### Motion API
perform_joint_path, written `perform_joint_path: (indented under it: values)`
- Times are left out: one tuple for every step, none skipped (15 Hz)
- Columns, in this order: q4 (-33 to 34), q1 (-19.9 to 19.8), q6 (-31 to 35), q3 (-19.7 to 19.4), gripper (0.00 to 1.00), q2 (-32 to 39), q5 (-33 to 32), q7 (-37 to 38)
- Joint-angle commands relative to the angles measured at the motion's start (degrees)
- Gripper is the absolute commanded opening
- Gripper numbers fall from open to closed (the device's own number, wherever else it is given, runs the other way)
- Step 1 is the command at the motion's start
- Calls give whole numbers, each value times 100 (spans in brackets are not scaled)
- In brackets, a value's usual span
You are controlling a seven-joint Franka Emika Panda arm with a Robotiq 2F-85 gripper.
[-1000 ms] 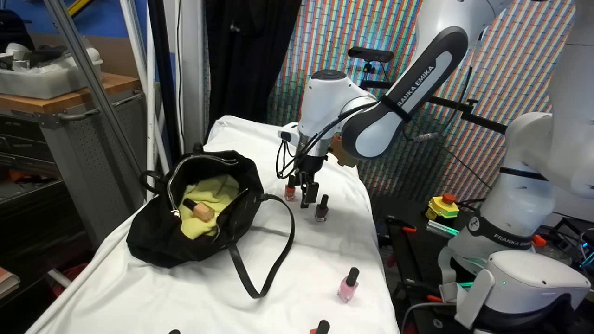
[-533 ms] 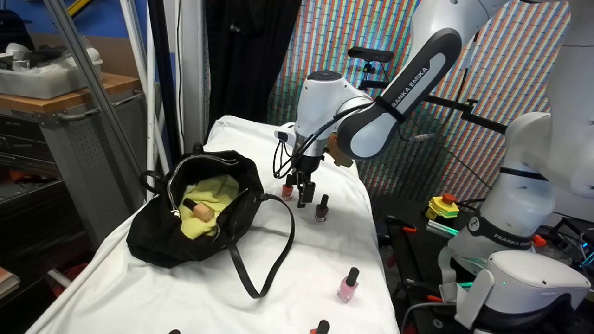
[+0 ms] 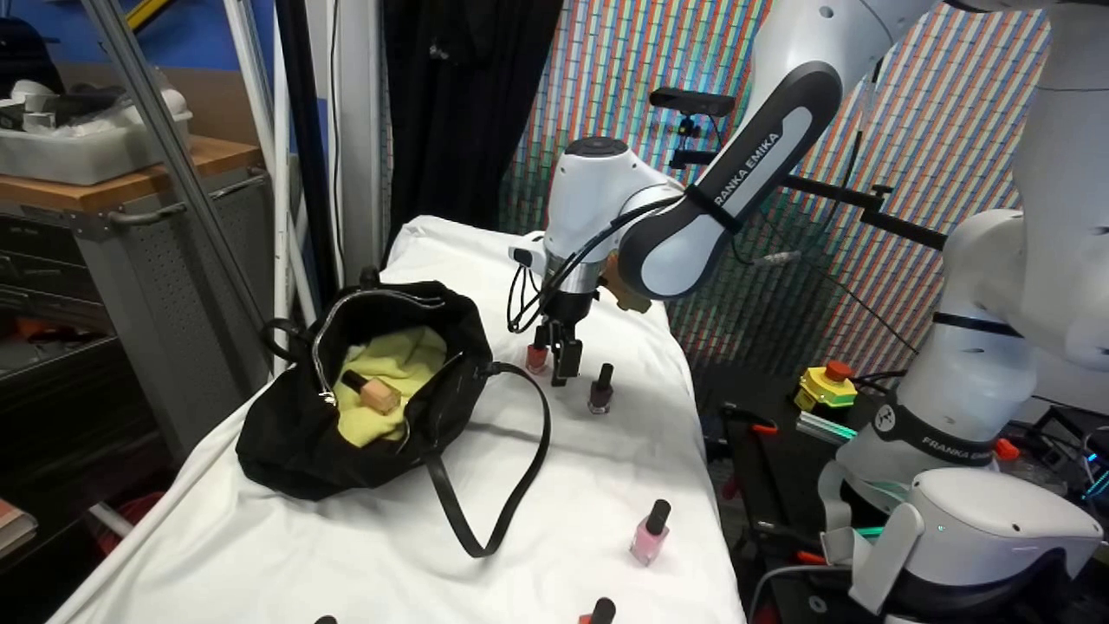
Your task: Put the nail polish bottles in the bag
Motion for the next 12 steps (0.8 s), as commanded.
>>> perform_joint_path:
  values:
    - [304, -23, -80, -12, 100, 247, -49, -68]
    - [351, -19, -85, -13, 100, 290, -51, -60]
    - [402, -31, -94, 7, 100, 329, -10, -73]
    - [447, -29, -73, 4, 100, 362, -13, -61]
    - [498, -37, -95, 16, 100, 389, 11, -70]
    - [546, -33, -92, 12, 100, 426, 5, -60]
    - [599, -5, -91, -22, 100, 469, -41, -1]
    - [642, -9, -106, -19, 100, 501, -35, -9]
    - [679, -10, -126, -27, 100, 519, -32, 7]
    - [706, -25, -118, -20, 100, 544, -9, -1]
    - [734, -30, -102, -31, 100, 574, -6, 17]
    - [756, -29, -108, -42, 100, 592, -9, 34]
